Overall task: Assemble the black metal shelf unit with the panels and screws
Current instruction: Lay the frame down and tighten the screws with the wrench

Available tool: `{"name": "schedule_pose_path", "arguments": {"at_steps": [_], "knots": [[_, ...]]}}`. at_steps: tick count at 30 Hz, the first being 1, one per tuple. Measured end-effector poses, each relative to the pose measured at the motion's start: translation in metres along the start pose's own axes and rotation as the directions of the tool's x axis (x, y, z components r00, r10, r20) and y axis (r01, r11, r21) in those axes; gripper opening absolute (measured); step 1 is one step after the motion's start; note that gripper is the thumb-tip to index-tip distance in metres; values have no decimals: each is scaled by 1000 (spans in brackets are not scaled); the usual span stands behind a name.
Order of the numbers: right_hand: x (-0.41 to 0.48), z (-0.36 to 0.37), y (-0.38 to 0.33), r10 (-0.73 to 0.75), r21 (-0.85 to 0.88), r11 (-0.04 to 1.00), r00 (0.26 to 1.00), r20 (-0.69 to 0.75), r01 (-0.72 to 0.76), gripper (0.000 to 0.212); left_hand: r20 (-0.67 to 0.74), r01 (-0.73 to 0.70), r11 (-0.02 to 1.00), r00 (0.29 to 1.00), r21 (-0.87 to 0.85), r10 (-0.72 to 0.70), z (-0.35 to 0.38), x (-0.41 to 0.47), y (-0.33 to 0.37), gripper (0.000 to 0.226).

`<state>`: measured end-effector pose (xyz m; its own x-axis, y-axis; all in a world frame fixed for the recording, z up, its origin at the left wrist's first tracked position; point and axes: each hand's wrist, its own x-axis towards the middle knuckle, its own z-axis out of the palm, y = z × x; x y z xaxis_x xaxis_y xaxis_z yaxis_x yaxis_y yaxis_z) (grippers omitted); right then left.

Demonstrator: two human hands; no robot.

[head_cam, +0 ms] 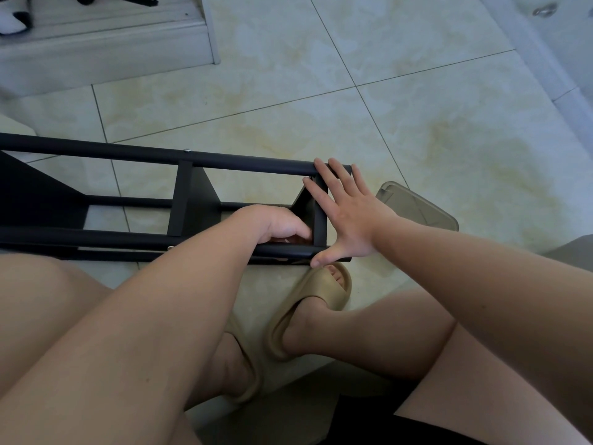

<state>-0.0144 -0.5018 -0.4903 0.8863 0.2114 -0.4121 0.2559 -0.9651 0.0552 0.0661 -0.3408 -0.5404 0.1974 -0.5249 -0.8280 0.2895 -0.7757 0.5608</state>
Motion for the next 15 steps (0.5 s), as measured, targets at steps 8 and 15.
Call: {"name": "schedule_pose_path", "arguments": {"at_steps": [8, 15], "knots": [[0, 0, 1, -2, 4, 1000, 1000, -5, 2, 148, -35, -74, 997, 997, 25, 75, -1, 5, -3, 31], [1, 1, 0, -2, 0, 1000, 1000, -9, 2, 148, -13, -89, 996, 996, 4, 89, -2, 6, -5, 19]]}}
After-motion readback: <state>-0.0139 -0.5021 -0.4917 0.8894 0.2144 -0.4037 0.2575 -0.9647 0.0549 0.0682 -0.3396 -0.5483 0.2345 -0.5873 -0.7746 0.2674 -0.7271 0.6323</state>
